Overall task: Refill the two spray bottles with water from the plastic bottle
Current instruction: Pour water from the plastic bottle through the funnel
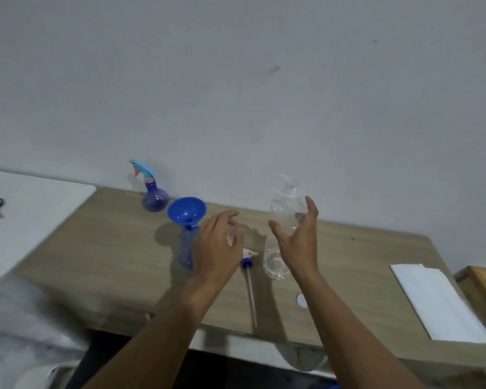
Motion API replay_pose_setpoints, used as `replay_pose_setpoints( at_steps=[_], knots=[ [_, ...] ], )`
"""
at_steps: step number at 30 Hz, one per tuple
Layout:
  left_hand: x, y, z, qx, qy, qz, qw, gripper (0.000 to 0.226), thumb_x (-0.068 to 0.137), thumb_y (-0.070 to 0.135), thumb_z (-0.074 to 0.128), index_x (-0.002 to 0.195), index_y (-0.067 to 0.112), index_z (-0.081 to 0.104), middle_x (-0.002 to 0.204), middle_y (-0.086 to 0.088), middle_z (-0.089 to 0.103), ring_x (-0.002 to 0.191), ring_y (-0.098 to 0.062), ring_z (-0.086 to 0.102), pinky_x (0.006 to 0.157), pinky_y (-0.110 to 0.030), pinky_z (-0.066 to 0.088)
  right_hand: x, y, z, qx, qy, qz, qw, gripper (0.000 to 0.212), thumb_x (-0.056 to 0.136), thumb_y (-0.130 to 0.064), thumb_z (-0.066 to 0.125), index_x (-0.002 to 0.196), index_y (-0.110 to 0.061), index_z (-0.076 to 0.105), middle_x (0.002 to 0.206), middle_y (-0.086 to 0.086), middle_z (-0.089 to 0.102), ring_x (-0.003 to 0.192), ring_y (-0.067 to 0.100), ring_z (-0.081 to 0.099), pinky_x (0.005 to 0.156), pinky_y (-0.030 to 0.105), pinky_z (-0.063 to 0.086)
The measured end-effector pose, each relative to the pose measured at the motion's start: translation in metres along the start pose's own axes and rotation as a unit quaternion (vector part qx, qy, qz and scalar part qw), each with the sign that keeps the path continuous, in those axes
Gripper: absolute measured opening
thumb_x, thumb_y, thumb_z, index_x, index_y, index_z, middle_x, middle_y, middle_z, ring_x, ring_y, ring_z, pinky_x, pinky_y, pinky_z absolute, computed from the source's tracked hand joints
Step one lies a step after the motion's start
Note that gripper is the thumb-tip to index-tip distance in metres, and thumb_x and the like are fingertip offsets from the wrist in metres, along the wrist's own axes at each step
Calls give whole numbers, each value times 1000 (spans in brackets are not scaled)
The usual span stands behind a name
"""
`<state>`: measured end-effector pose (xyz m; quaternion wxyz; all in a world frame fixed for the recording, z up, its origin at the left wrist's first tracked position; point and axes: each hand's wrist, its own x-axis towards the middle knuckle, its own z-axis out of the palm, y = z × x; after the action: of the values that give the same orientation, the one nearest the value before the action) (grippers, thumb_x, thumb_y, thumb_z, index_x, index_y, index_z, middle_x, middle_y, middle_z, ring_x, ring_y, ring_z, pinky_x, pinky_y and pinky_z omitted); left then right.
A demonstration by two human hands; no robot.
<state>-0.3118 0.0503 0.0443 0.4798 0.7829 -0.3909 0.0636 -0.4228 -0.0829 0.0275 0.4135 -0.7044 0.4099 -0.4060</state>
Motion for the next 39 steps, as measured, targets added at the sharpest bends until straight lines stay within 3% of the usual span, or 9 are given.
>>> replay_pose_setpoints(
  at_steps=[5,9,12,16,20,23,28,35,39],
  knots=[
    [22,-28,-39,91,134,-9,987,58,75,29,81,125,19,53,116,0,57,105,-22,49,88,-40,48,11,-11,13,-50,-43,-56,996,86,87,-24,75,151,-33,19,130,10,47,112,19,52,91,25,41],
    [37,-52,-52,42,47,-133,989,101,68,54,81,148,24,26,146,0,38,131,-22,38,101,-40,42,20,-41,17,-130,-95,-110,981,84,91,-21,69,152,-32,14,128,7,42,105,15,50,84,29,44],
    [45,-63,-54,10,-19,-186,982,113,65,62,78,152,27,16,152,0,33,136,-24,38,102,-44,45,25,-67,17,-222,-144,-154,952,81,93,-23,66,152,-35,12,129,9,43,103,25,58,77,34,49],
    [54,-74,-54,-12,-63,-212,975,100,67,56,79,146,22,30,142,-1,42,125,-25,50,90,-40,49,31,-95,19,-333,-177,-182,908,79,95,-27,63,152,-44,11,121,7,46,80,20,56,70,31,45],
    [61,-86,-55,-39,-89,-206,974,85,58,57,74,130,22,47,124,3,54,102,-22,60,75,-34,50,36,-110,21,-387,-191,-212,877,83,95,-25,64,151,-51,8,127,10,46,93,25,57,85,39,51],
    [65,-93,-56,-46,-125,-176,975,89,53,62,63,130,20,46,122,0,57,103,-23,59,81,-40,54,38,-116,21,-414,-205,-215,860,84,95,-24,64,152,-50,8,129,12,45,99,28,56,90,42,51],
    [73,-100,-55,-56,-171,-162,970,86,63,56,73,134,16,45,128,-2,53,109,-24,56,88,-42,53,36,-125,25,-423,-221,-201,855,84,94,-24,63,150,-53,6,127,10,45,93,26,57,85,41,53],
    [79,-108,-59,-100,-191,-159,963,90,65,50,80,139,23,36,126,8,53,109,-16,55,85,-31,49,29,-128,35,-492,-197,-208,822,83,96,-21,60,154,-47,6,133,12,42,110,30,53,90,39,44],
    [86,-112,-61,-81,-198,-122,969,58,61,48,79,107,28,51,101,9,61,88,-13,60,64,-23,45,27,-123,44,-541,-153,-237,792,88,94,-19,62,154,-45,3,133,14,43,111,32,53,93,43,43]
  ],
)
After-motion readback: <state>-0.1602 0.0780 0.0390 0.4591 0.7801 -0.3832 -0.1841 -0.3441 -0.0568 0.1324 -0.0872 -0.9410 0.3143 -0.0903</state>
